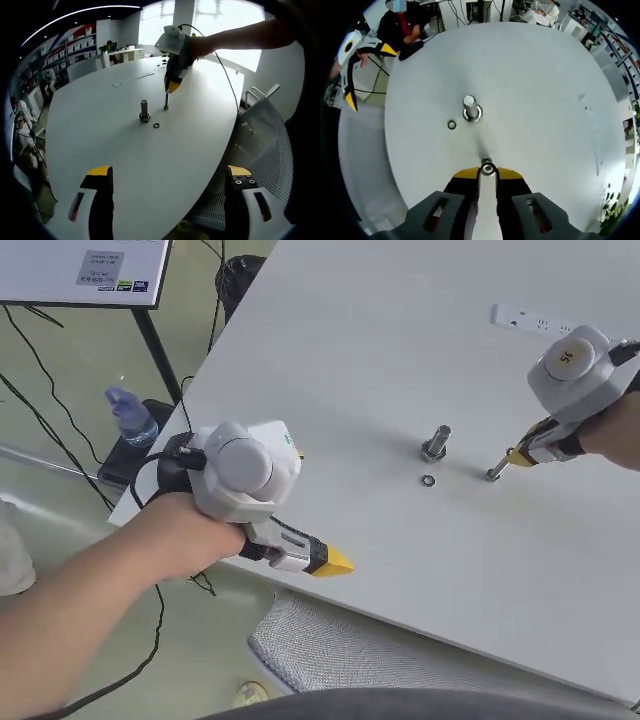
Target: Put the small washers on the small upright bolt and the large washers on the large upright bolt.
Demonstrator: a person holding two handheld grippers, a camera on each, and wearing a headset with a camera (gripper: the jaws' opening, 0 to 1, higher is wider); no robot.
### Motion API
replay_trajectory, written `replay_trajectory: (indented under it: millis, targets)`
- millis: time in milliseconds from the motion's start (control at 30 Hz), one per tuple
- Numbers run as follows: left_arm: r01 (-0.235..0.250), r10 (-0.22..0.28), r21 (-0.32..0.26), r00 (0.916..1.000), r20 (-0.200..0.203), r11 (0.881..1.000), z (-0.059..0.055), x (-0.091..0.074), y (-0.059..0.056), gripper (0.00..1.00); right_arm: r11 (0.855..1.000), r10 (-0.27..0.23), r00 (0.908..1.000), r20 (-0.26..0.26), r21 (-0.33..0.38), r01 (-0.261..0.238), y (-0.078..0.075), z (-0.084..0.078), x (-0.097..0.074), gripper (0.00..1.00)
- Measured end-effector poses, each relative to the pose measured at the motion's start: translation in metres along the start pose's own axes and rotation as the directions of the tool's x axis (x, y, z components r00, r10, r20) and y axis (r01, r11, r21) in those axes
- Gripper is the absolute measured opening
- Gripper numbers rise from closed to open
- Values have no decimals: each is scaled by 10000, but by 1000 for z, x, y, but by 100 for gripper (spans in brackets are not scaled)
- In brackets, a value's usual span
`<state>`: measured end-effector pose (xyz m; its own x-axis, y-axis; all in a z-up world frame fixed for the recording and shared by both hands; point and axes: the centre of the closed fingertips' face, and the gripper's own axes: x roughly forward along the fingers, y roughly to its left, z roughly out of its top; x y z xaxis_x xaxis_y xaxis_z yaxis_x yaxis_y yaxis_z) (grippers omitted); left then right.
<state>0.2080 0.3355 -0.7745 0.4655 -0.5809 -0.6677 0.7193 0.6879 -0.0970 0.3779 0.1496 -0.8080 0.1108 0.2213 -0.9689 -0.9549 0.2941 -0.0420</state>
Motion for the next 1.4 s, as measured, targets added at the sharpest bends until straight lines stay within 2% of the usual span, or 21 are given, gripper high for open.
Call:
replay_trajectory:
  millis: [267, 333, 600, 933, 1067, 1400]
  targets:
    - [12, -11, 17, 10000, -62, 10000, -2, 0, 1, 91, 10000, 9, 9999, -128, -36, -10, 0, -3, 4, 12]
    - [16, -16, 22, 10000, -77, 10000, -3, 0, 0, 91, 10000, 16, 9999, -161, -34, -17, -4, -4, 8, 12]
    - [55, -56, -37, 9999, -138, 10000, -6, 2, 0, 90, 10000, 64, 9999, -129, -11, -64, -3, -4, 13, 12]
    - [127, -129, -111, 9998, -155, 9999, -7, 5, 4, 90, 9999, 87, 9997, -224, -110, -90, 1, -7, 20, 12]
    - [159, -160, -168, 9999, -34, 9997, -2, 5, 7, 89, 9998, 130, 9995, -299, -161, -134, 1, -7, 24, 12]
    - [214, -216, -148, 9997, -132, 9997, -2, 7, 10, 88, 9993, 253, 9985, -493, -264, -266, 3, -9, 39, 12]
